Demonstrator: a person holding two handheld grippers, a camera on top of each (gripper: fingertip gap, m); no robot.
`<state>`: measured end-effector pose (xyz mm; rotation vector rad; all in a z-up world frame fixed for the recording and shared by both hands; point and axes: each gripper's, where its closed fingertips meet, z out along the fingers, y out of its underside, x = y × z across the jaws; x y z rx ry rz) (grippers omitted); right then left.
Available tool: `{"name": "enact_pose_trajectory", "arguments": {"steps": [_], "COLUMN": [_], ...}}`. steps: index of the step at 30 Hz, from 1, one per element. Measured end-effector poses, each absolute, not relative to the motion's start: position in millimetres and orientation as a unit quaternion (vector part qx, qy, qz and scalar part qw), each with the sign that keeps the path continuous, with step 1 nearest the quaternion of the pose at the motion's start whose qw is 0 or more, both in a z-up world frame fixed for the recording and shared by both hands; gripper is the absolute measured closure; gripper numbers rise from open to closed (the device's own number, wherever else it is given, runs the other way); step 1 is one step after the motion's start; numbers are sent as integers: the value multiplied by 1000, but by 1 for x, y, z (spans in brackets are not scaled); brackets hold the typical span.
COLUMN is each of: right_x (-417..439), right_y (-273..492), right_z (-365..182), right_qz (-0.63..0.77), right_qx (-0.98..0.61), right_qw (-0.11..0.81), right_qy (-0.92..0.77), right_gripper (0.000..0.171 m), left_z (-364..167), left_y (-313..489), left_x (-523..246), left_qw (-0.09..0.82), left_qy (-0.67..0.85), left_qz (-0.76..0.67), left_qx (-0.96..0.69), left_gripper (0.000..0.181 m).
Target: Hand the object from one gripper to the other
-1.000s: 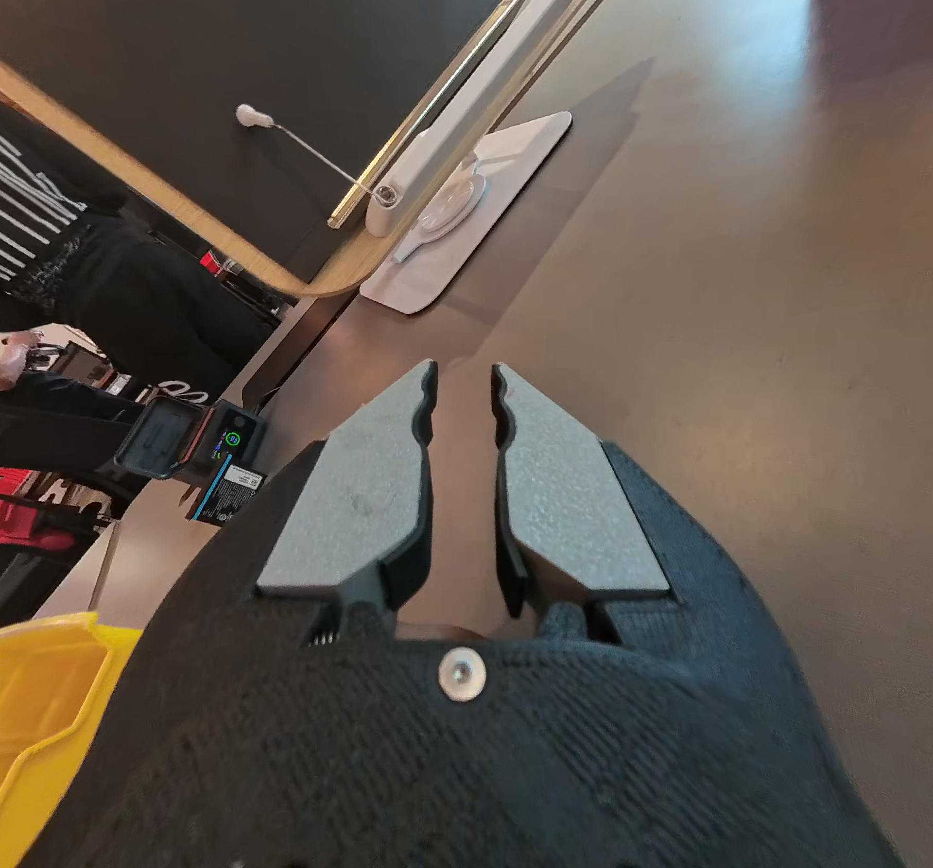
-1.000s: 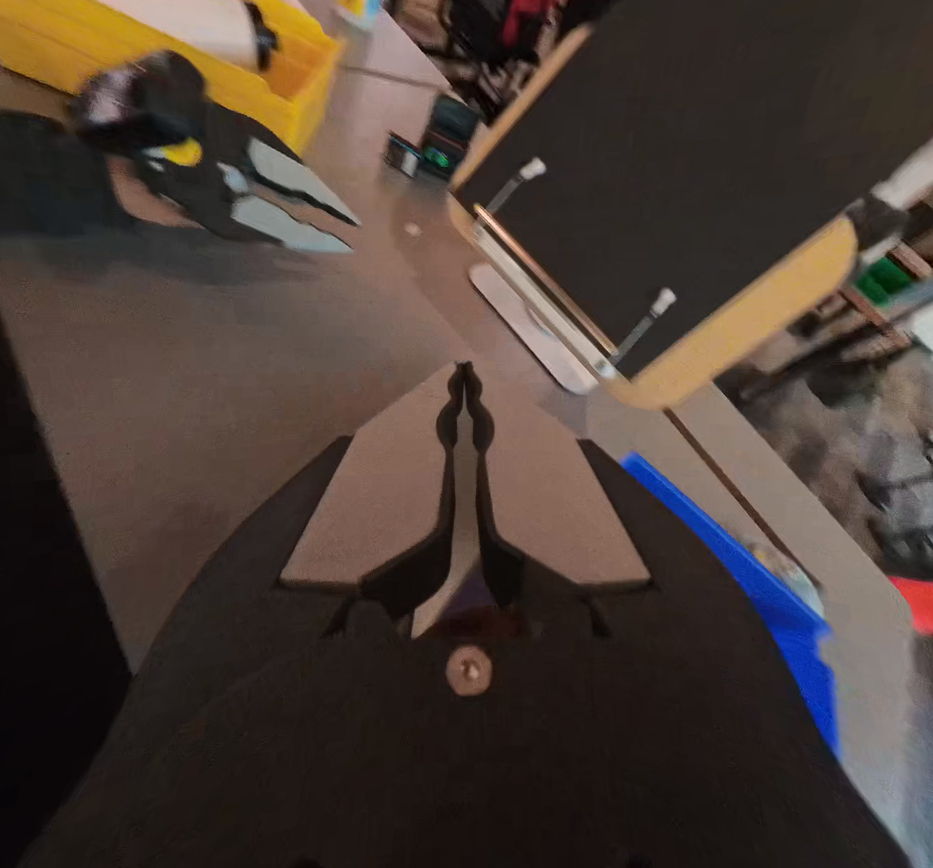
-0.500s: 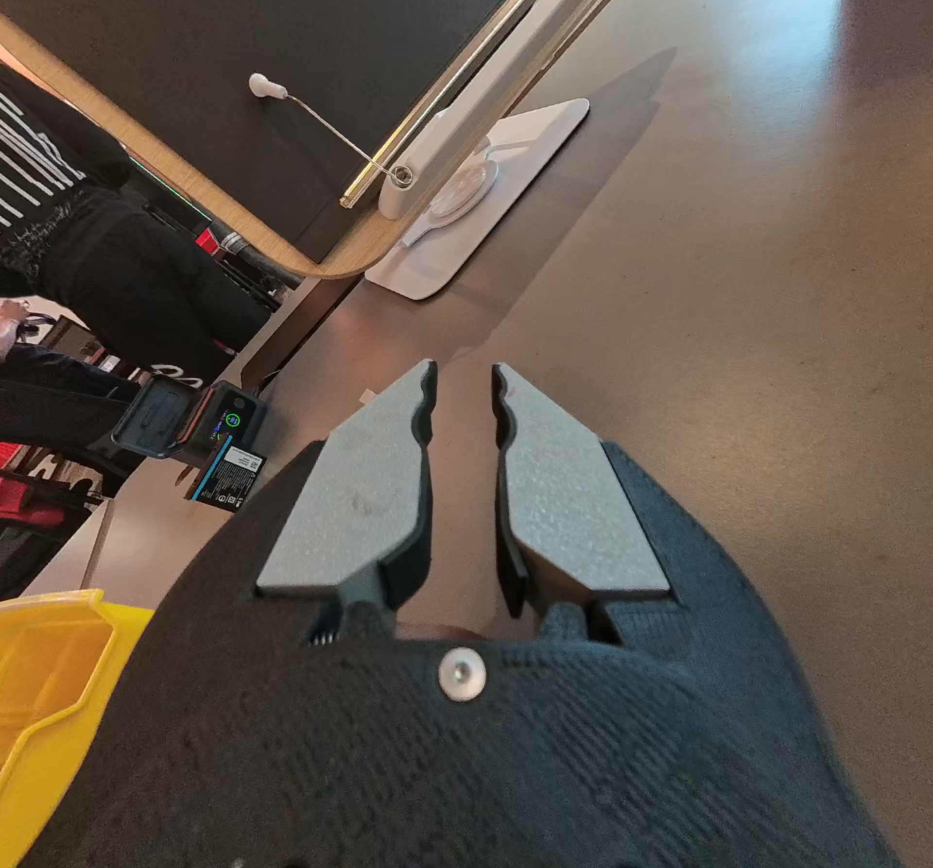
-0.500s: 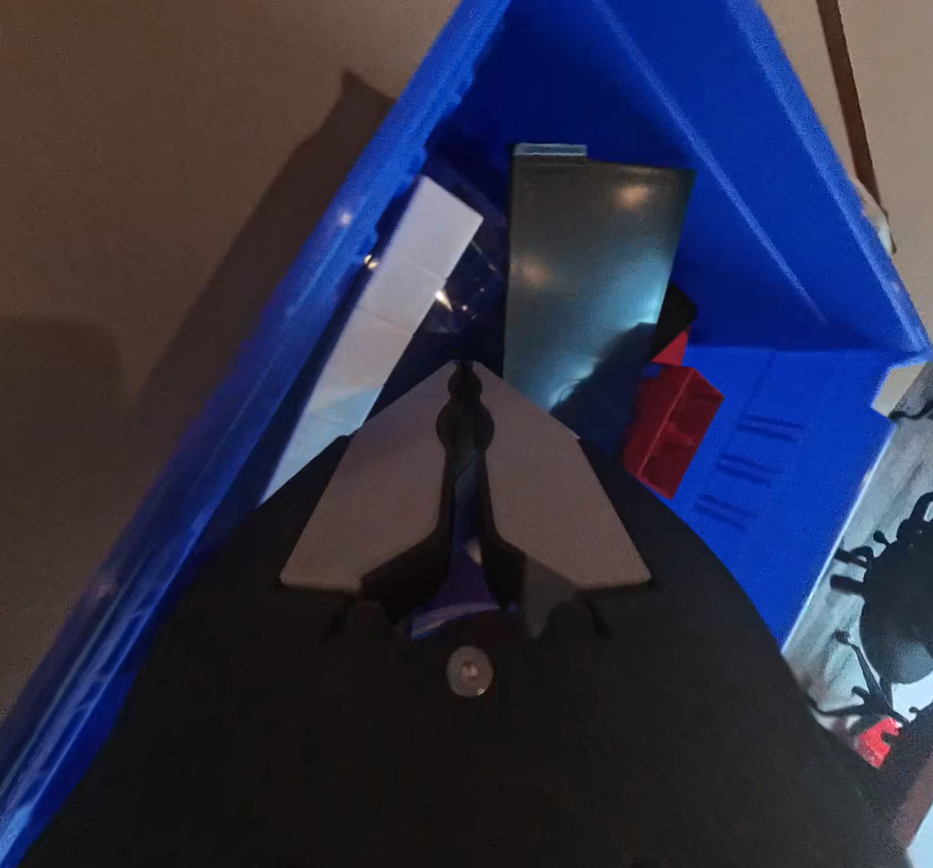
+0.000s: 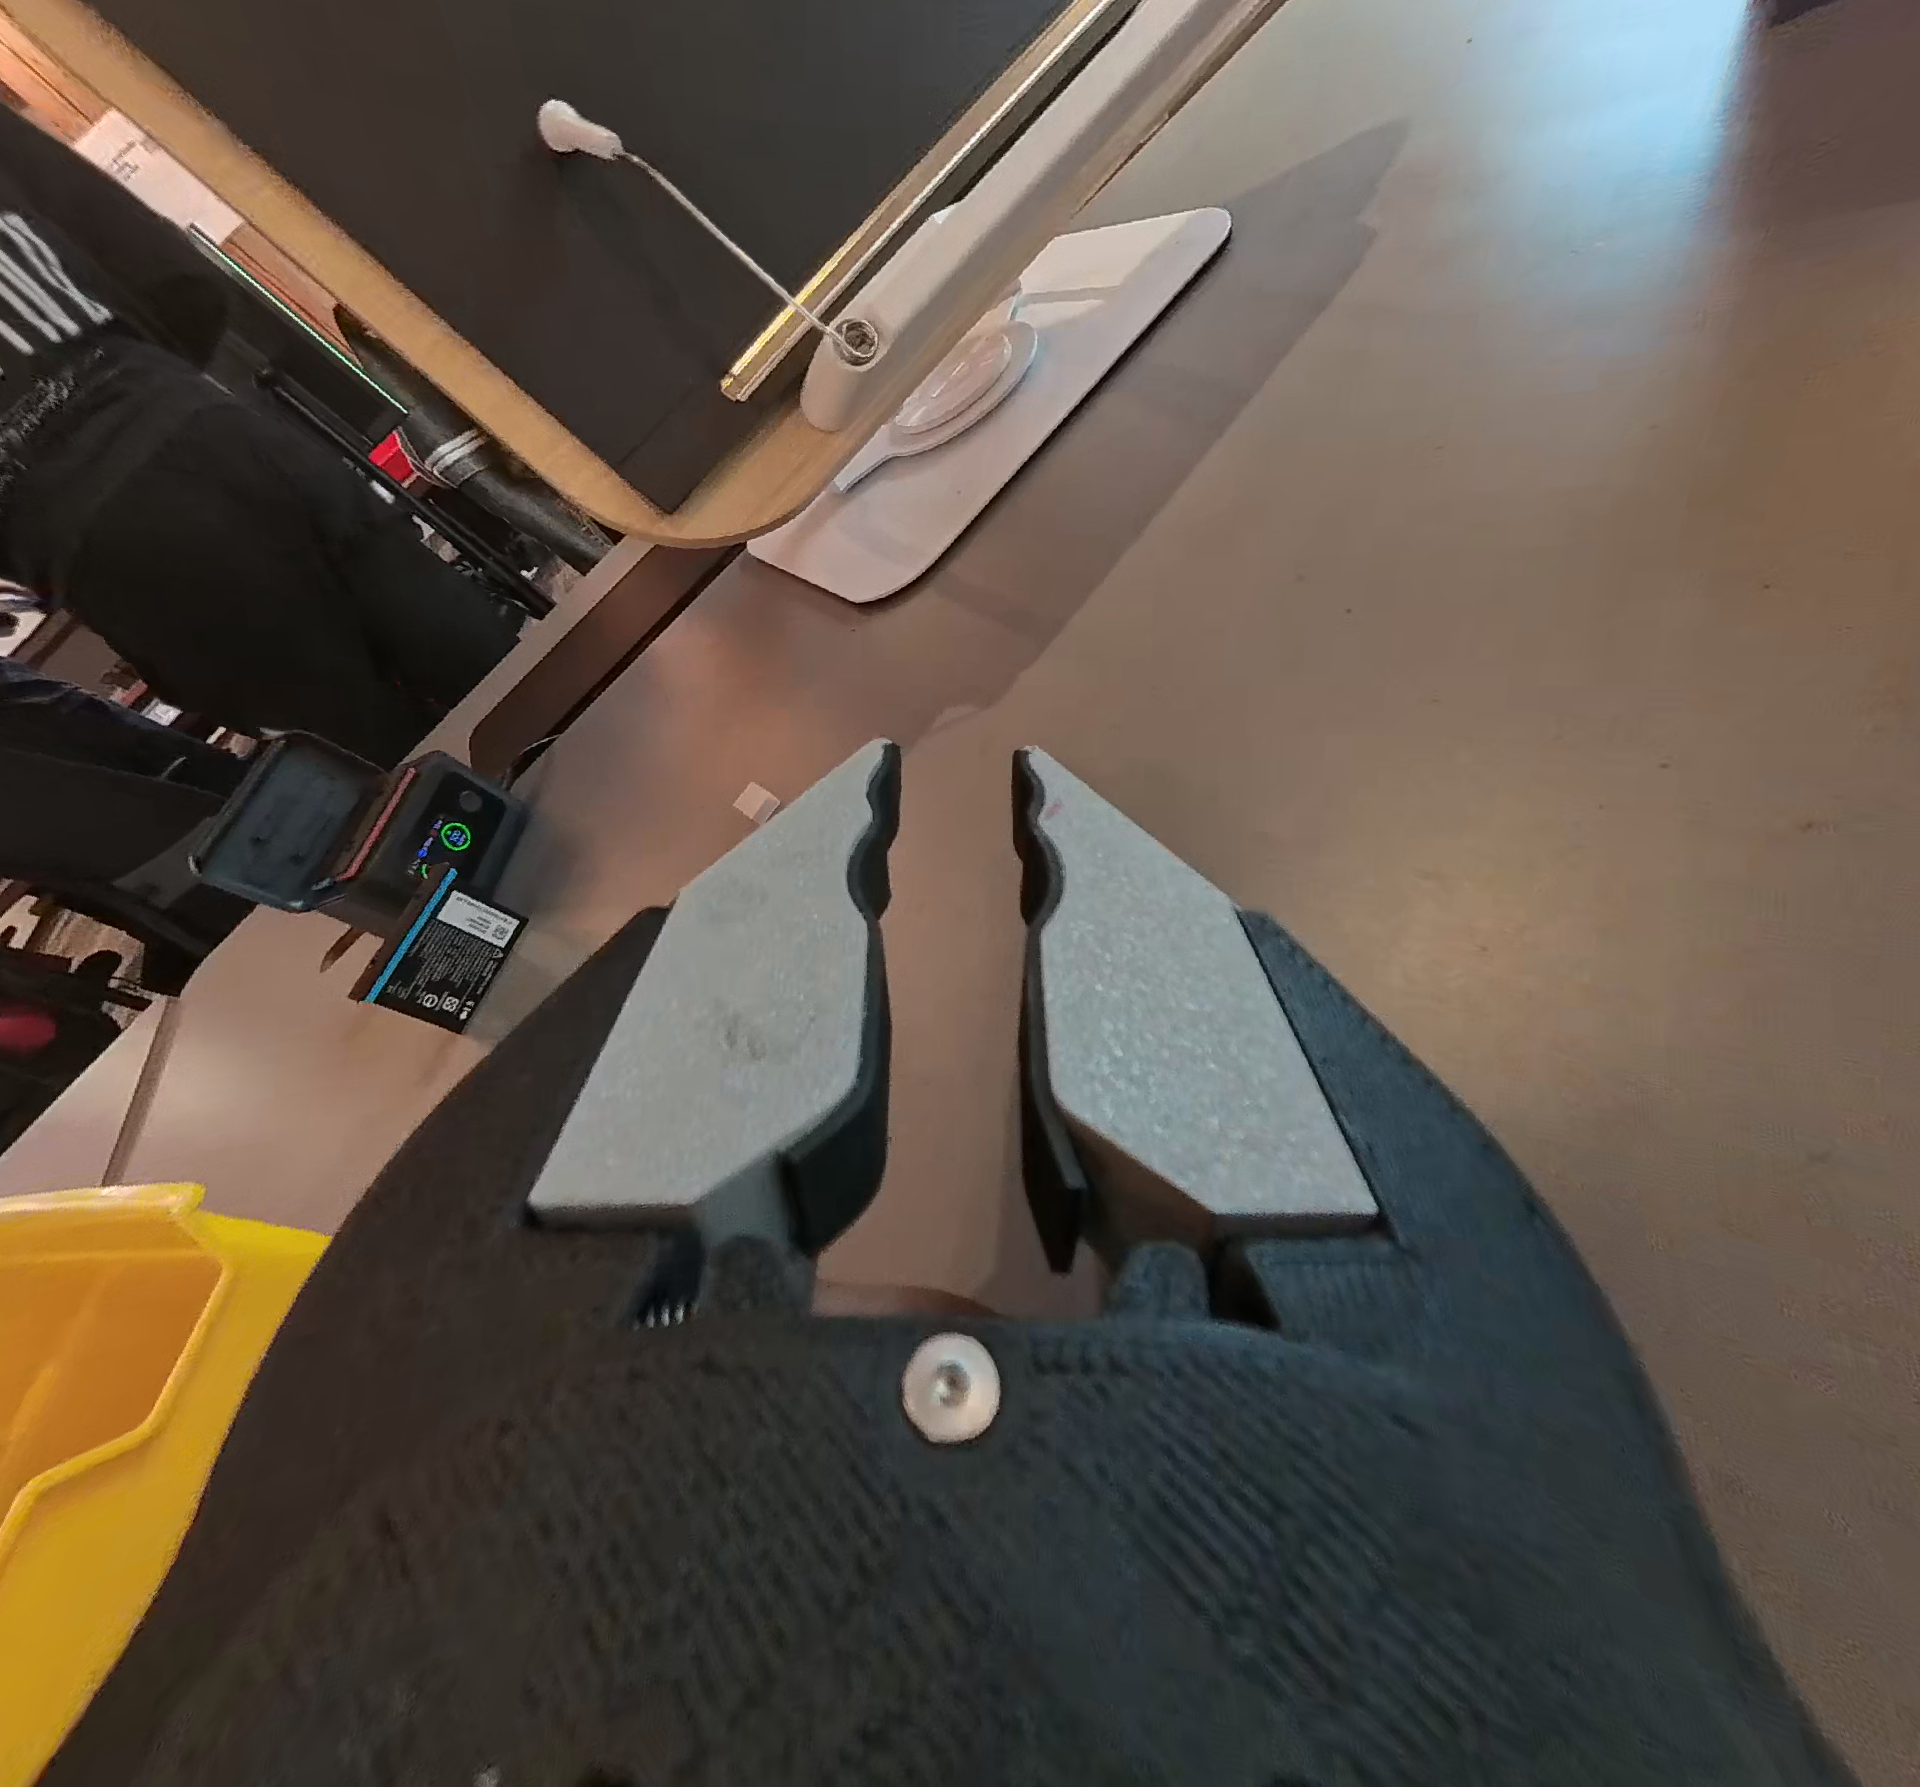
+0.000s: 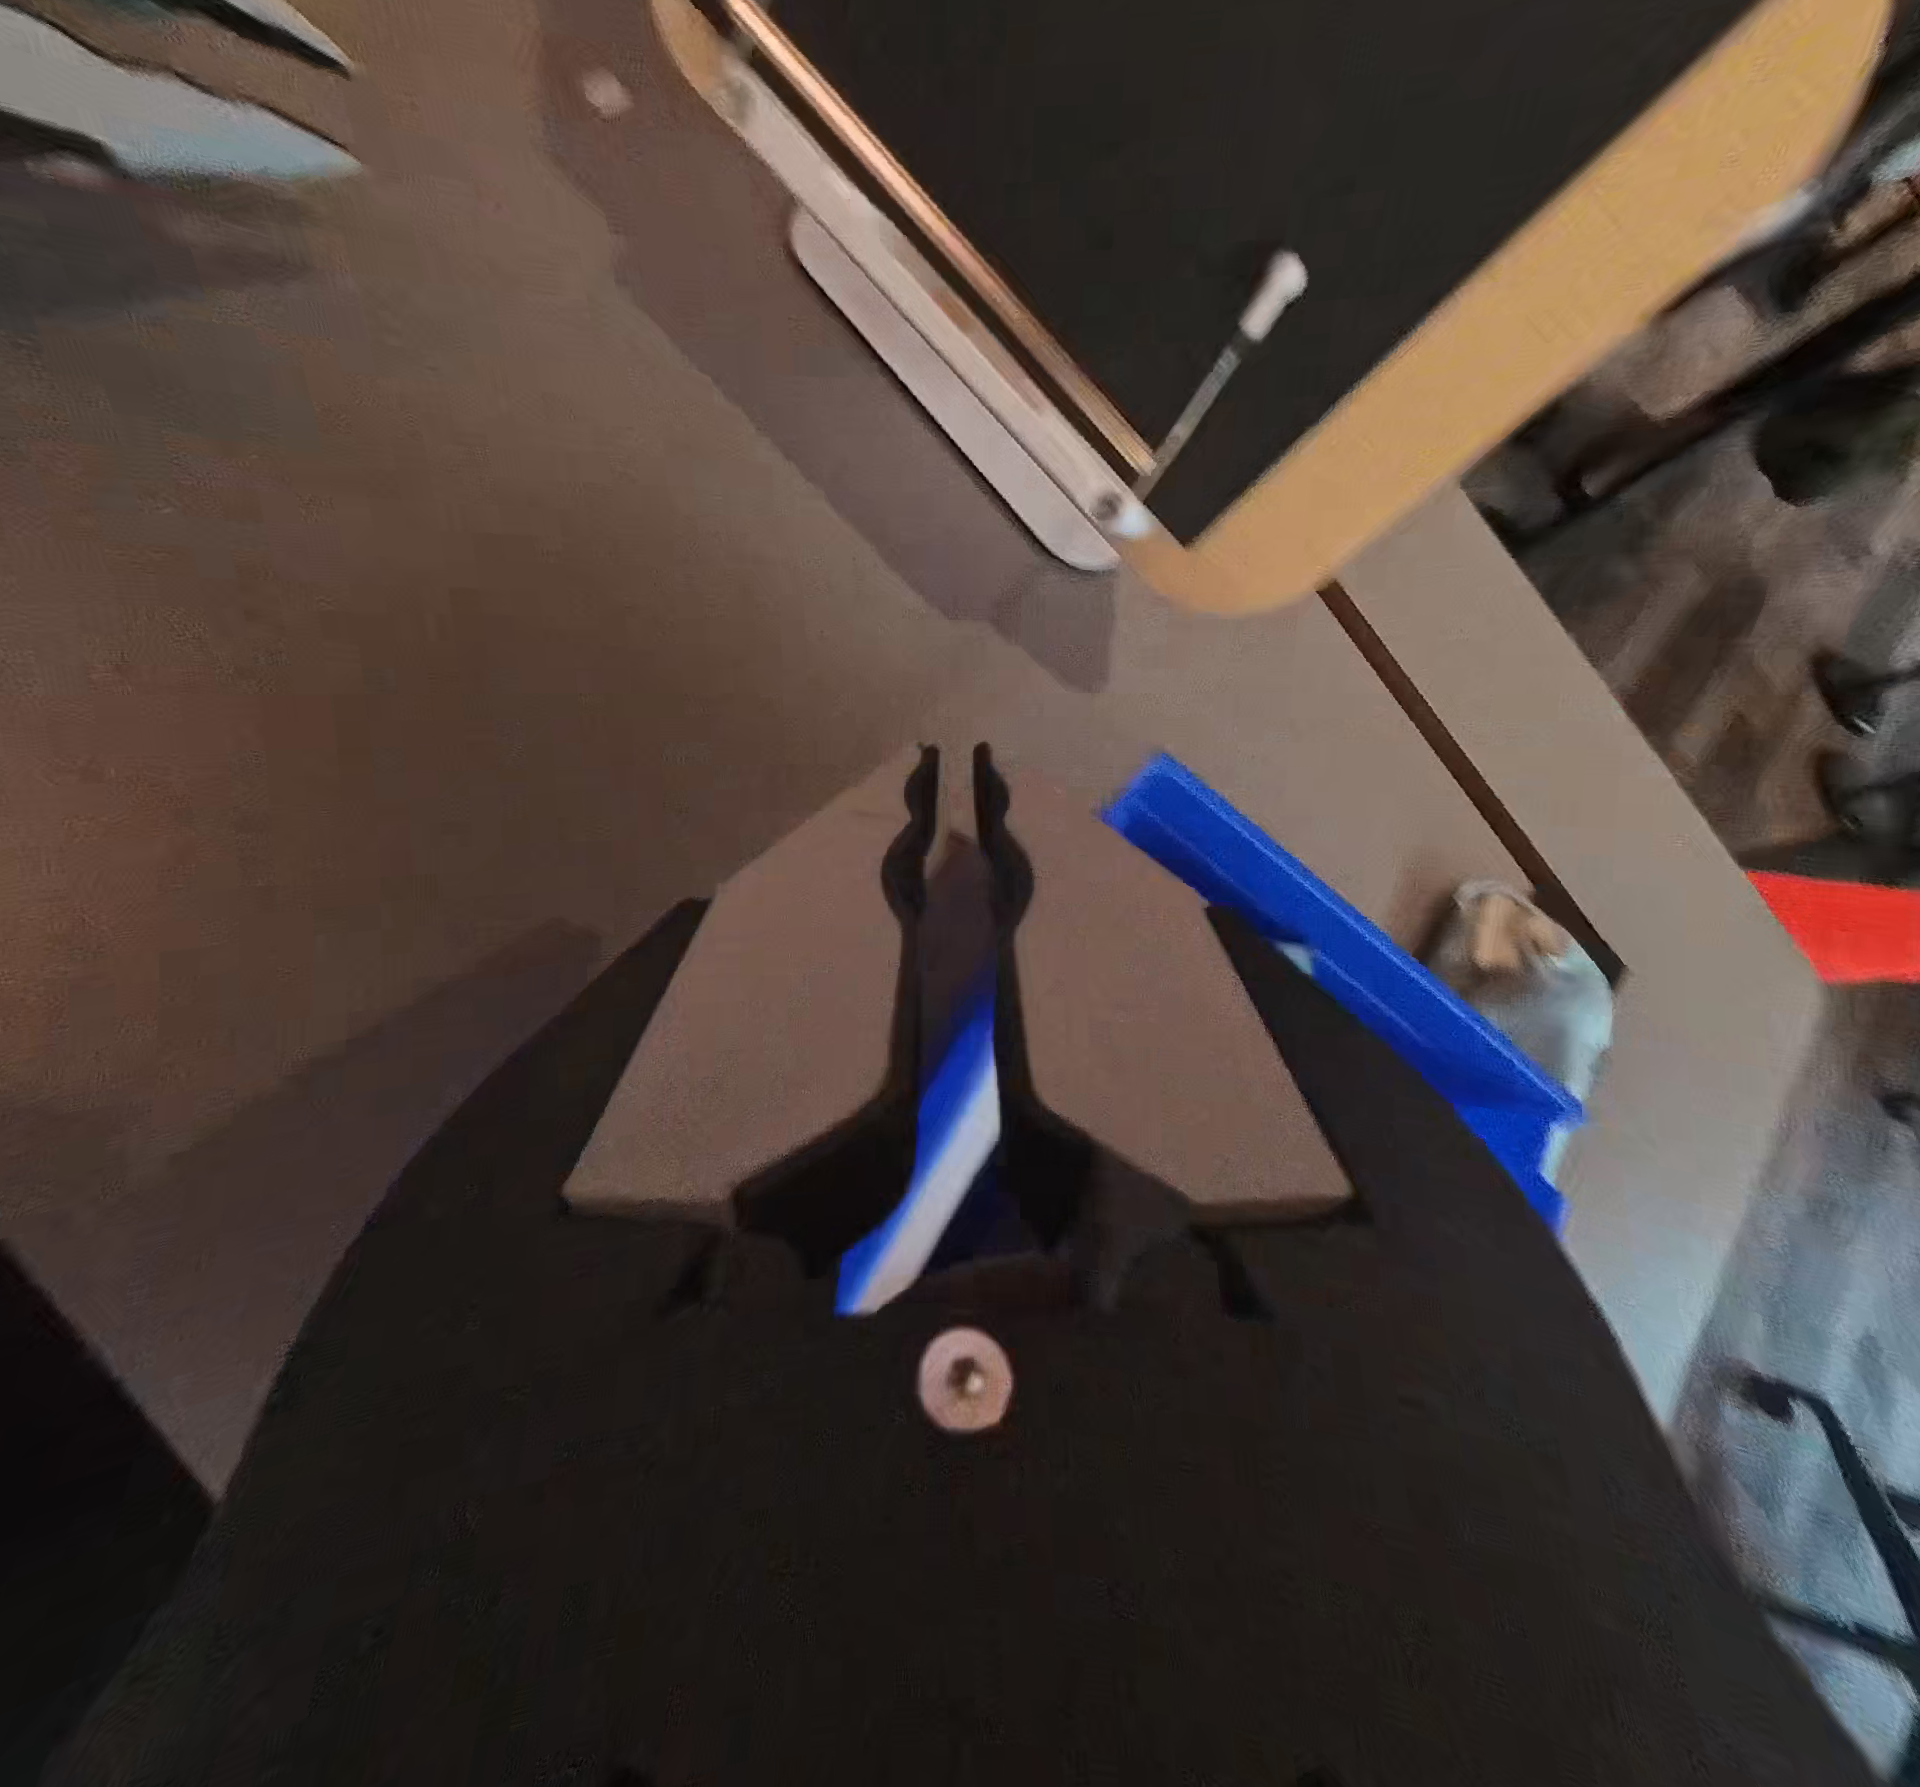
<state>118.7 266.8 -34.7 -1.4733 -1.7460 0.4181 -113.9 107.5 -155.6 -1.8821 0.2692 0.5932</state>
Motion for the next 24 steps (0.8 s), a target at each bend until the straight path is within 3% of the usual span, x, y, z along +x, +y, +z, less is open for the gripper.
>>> {"name": "enact_pose_trajectory", "arguments": {"steps": [4, 8, 11, 15, 17, 20, 24], "right_x": [59, -3, -50, -71, -72, -74, -71], "right_y": [179, 137, 157, 210, 217, 210, 204], "right_z": [-26, -64, -115, -191, -195, -193, -207], "right_qz": [262, 300, 301, 198, 128, 143, 133], "right_qx": [-507, -484, -523, -565, -537, -502, -505], "right_qw": [374, 351, 368, 442, 457, 484, 443], "right_qy": [-731, -744, -707, -668, -697, -702, -729], "right_gripper": [167, 164, 157, 148, 145, 164, 153], "left_z": [-156, -155, -155, -161, -162, -163, -166], "left_y": [104, 102, 101, 102, 104, 105, 106], "left_x": [-119, -128, -131, -134, -135, -138, -143], "left_qw": [540, 537, 536, 520, 519, 520, 515], "left_qy": [106, 88, 83, 90, 94, 85, 70], "left_qz": [263, 271, 273, 278, 273, 252, 233], "left_qx": [-793, -794, -794, -802, -805, -812, -822], "left_gripper": [162, 163, 163, 162, 162, 162, 161]}}
